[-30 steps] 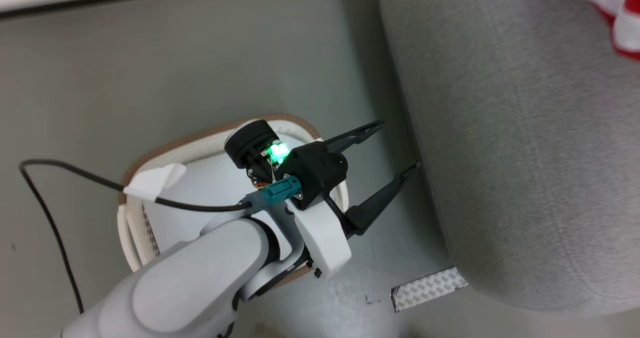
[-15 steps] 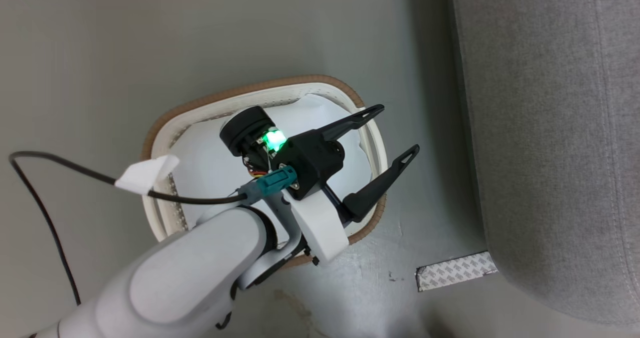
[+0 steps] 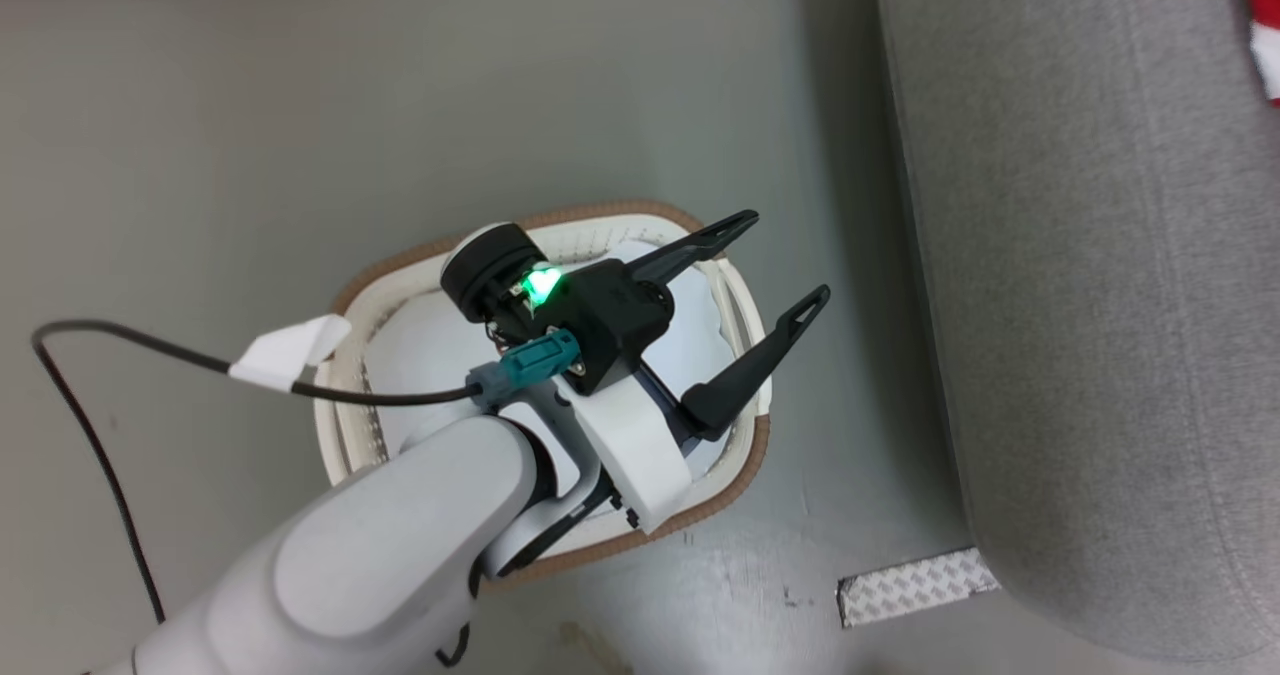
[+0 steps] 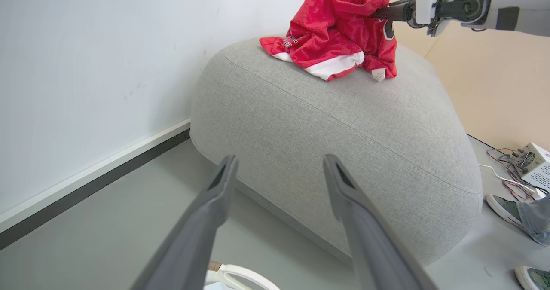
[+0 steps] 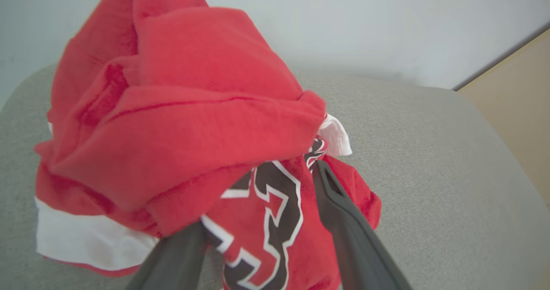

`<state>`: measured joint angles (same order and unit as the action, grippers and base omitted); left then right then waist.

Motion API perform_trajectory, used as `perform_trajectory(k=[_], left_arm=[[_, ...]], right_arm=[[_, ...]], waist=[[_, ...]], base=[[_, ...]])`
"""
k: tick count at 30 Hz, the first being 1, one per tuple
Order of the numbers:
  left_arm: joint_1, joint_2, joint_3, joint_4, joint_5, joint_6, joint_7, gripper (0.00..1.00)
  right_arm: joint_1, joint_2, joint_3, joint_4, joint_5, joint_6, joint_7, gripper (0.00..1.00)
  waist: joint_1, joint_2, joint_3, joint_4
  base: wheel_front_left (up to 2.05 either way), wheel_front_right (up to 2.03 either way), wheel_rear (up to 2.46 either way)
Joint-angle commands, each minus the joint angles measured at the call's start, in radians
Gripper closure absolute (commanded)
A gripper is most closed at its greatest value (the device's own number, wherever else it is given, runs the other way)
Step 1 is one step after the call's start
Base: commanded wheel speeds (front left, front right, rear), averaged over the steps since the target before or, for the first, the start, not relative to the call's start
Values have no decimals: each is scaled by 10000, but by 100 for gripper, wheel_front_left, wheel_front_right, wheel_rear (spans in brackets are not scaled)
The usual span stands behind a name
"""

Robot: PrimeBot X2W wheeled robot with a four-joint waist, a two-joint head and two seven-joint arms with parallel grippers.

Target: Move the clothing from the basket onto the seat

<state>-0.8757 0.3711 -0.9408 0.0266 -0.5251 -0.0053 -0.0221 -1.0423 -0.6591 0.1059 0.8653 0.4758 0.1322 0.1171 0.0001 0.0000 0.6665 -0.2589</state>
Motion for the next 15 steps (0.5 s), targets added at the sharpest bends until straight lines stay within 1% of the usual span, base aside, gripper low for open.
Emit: perform_trajectory(k=[1, 4, 5, 6, 12, 15], left_arm=[[212, -27, 45, 174, -186, -3, -212, 0], [455, -59, 87, 444, -342, 23, -435, 0], [455, -59, 87, 444, -342, 23, -435, 0], [565, -58, 102, 559, -384, 30, -535, 0], [1196, -74, 381, 974, -923, 227, -1055, 0], [1455, -56, 576, 1105, -1098, 371, -1280, 0]], right_arm=[[218, -240, 278, -24, 105, -29, 73, 0], [521, -360, 777, -183, 257, -29, 238, 0], [521, -360, 777, -183, 257, -29, 238, 0], [630, -415, 967, -278, 332, -29, 275, 0], [1253, -888, 1914, -1518, 802, -29, 262, 0], [1479, -1097, 2178, -2168, 1034, -29, 167, 0]], waist=[[-1, 0, -636, -36], [-1, 0, -1417, -73], [-1, 0, -1417, -73], [-1, 0, -1719, -87], [-1, 0, -3326, -121], [-1, 0, -4032, -63]], base=[[0, 0, 0], [0, 0, 0], [0, 0, 0], [0, 0, 0], [0, 0, 0], [0, 0, 0]])
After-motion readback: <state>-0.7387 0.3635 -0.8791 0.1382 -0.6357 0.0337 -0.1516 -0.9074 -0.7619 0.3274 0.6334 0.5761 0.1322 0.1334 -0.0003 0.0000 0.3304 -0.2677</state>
